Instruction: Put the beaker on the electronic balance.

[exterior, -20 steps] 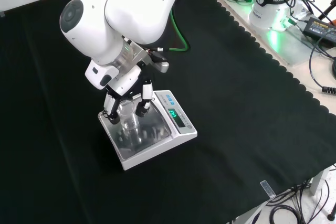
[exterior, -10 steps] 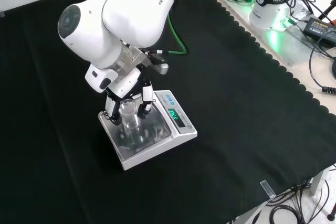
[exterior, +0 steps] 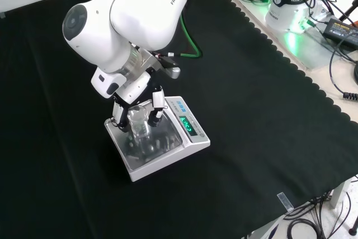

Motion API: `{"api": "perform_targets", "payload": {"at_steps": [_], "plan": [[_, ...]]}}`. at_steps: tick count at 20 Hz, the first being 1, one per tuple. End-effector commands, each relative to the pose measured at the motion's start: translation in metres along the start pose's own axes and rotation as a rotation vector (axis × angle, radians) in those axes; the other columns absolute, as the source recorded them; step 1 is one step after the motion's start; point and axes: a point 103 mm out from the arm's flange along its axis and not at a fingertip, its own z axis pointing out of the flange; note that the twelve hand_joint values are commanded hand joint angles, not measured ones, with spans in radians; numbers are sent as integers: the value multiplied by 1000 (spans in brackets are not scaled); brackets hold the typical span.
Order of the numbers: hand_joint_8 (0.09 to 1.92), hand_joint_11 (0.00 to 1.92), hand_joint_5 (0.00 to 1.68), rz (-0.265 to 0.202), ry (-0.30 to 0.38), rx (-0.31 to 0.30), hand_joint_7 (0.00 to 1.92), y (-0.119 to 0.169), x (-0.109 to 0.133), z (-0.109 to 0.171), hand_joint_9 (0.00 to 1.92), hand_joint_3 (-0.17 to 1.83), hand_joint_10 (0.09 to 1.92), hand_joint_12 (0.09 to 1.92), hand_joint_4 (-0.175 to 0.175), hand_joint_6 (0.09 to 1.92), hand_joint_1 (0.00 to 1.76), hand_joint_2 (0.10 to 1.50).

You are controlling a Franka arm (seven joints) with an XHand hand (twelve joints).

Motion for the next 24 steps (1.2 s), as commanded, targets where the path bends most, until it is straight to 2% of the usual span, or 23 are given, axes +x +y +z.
{"api": "perform_targets", "payload": {"at_steps": [1, 4, 6, 9, 19, 24], "plan": [[998, 1300, 278, 9, 20, 19, 467, -3, -3, 2, 1195, 443, 651, 878, -153, 574, 667, 726], [971, 1236, 227, 7, 40, -1, 255, -6, -4, 1, 1098, 394, 747, 933, -148, 414, 572, 719], [935, 1204, 194, 10, 51, -37, 128, -11, -6, -3, 1044, 356, 790, 959, -142, 277, 508, 719], [904, 1183, 168, 20, 67, -89, 39, -22, -13, -13, 1007, 329, 808, 971, -137, 181, 461, 719], [893, 1172, 180, 93, 88, -159, 27, -80, -50, -25, 984, 309, 816, 982, -137, 99, 438, 739], [895, 1177, 188, 104, 92, -190, 42, -113, -59, -20, 986, 310, 813, 980, -139, 93, 439, 752]]}}
